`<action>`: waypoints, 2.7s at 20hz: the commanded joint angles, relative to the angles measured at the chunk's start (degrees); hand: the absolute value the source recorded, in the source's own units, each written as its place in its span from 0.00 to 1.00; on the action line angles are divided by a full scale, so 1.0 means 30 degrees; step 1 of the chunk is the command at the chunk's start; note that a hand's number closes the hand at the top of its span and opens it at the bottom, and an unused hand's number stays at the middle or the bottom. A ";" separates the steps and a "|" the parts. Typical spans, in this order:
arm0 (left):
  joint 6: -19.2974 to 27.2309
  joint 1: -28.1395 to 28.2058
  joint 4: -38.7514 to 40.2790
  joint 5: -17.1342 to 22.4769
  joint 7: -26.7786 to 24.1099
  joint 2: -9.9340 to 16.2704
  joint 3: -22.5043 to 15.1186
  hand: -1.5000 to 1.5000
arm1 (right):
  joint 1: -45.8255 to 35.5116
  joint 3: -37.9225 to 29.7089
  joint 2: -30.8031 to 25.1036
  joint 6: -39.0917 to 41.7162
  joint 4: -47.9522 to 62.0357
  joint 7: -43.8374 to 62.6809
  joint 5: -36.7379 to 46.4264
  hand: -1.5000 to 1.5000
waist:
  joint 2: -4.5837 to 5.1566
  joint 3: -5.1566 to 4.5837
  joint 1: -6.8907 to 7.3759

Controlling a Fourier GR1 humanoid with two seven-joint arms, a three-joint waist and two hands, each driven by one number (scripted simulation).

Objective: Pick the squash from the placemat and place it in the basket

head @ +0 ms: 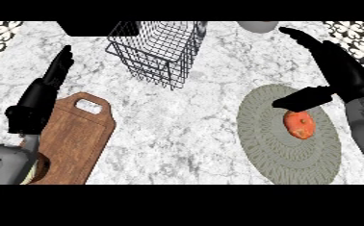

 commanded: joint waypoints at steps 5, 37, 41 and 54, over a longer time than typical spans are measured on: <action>-0.0494 0.0026 0.0337 -0.0080 -0.0482 -0.0341 -0.0145 0.50 | -0.3489 0.0545 -0.3953 1.0281 -0.0111 0.4875 -0.4753 0.00 | 0.0196 0.0085 0.0425; -0.3053 0.0812 -0.0189 -0.1810 -0.0365 -0.2274 0.2923 0.50 | 0.2308 0.0113 -0.2334 1.3441 0.4012 -0.1799 0.3594 0.00 | 0.0239 0.0190 0.0285; -0.2986 0.0501 -0.0456 -0.2916 0.0070 -0.3059 0.3067 0.50 | 0.1456 -0.0266 0.0231 1.3146 0.4712 -0.0887 0.4932 0.00 | 0.0240 0.0182 0.0343; -0.4590 0.0480 0.0034 -0.3956 -0.0081 -0.3766 0.4560 0.50 | 0.2570 -0.1424 0.2294 1.2416 0.4990 -0.2671 0.8537 0.00 | 0.0235 0.0176 0.0295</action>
